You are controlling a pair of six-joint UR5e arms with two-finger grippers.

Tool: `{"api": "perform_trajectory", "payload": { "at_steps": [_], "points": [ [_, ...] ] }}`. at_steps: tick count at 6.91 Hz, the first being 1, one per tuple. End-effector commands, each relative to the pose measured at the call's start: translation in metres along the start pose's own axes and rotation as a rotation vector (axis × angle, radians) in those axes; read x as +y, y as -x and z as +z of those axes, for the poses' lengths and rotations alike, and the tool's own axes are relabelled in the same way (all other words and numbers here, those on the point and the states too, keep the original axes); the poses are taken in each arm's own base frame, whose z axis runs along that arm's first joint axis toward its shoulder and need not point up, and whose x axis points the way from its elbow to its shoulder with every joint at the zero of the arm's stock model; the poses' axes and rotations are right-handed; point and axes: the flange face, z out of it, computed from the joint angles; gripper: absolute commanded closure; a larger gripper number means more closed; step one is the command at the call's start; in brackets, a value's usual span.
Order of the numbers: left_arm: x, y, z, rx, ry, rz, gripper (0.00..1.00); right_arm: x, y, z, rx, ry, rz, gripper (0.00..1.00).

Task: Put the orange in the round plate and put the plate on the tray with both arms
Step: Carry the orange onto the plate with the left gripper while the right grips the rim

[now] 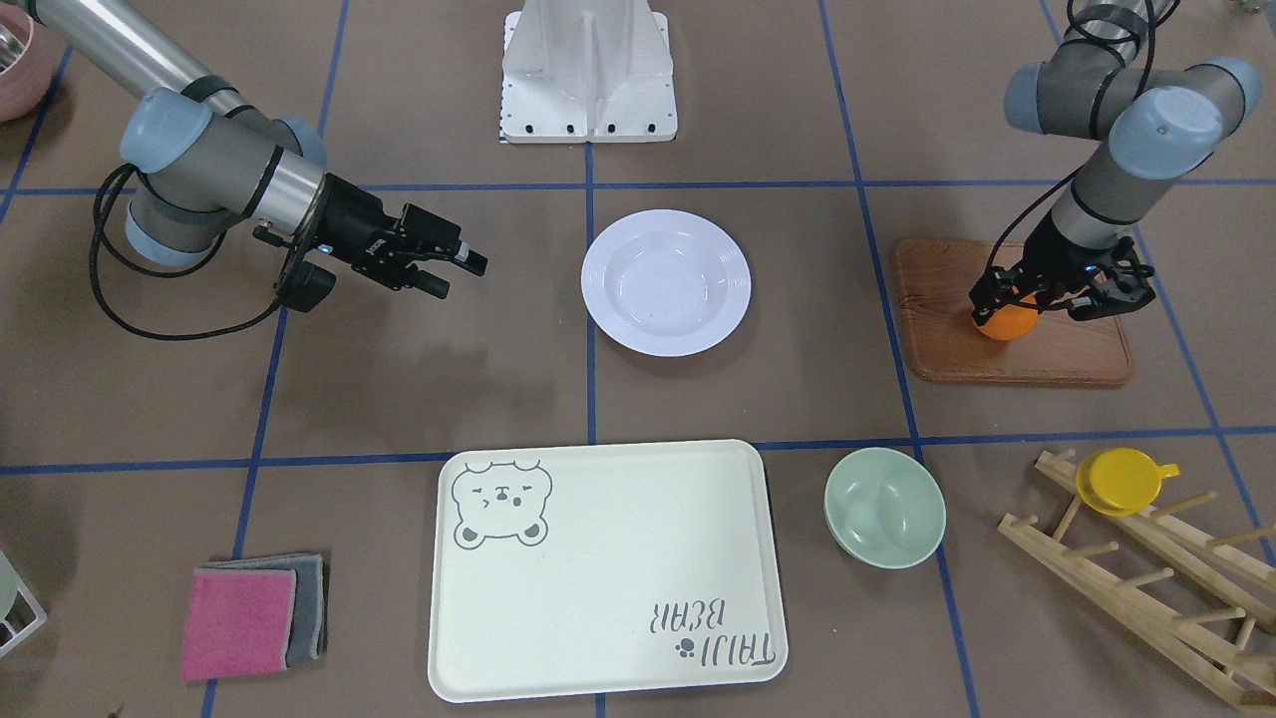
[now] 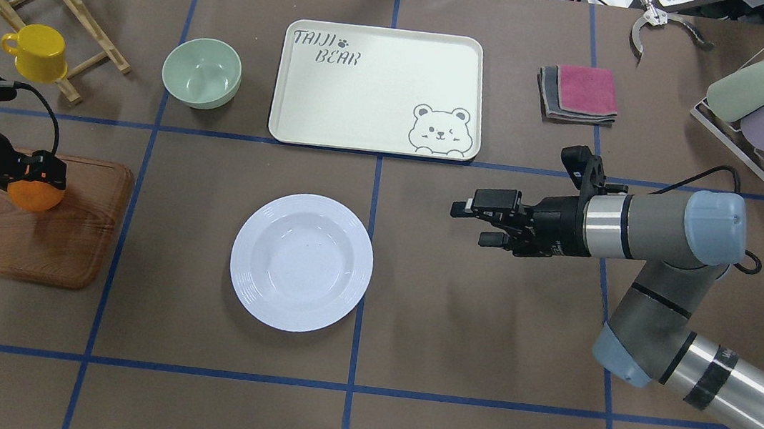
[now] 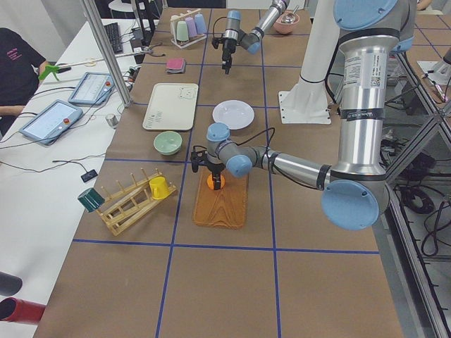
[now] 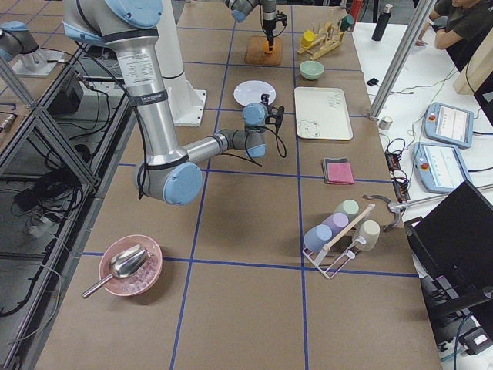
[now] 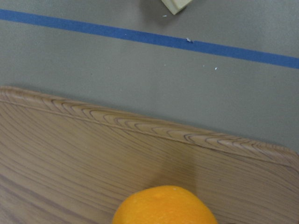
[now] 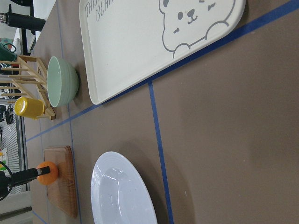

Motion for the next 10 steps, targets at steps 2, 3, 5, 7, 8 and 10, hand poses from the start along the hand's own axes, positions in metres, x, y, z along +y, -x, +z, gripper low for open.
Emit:
{"api": "perform_trajectory", "payload": {
  "at_steps": [2, 3, 5, 7, 8, 10],
  "points": [
    [-0.015, -0.106, -0.061, 0.016, 0.023, -0.045, 0.29, 0.069, 0.025, 0.082, -0.074, -0.073, 0.007, 0.04],
    [-0.017, -0.159, -0.08, 0.045, 0.024, -0.1, 0.28, 0.079, 0.021, 0.091, -0.067, -0.074, -0.008, 0.07],
    [0.036, -0.263, -0.072, 0.108, 0.098, -0.164, 0.27, 0.086, 0.008, 0.098, -0.042, -0.063, -0.089, 0.1],
    [0.058, -0.304, -0.074, 0.139, 0.129, -0.164, 0.24, 0.084, 0.007, 0.102, -0.033, -0.077, -0.087, 0.12],
    [0.064, -0.309, -0.073, 0.14, 0.133, -0.154, 0.21, 0.086, 0.009, 0.109, -0.033, -0.077, -0.085, 0.13],
    [0.077, -0.316, -0.064, 0.13, 0.122, -0.137, 0.19, 0.091, 0.011, 0.131, -0.03, -0.096, -0.085, 0.13]
  ]
}}
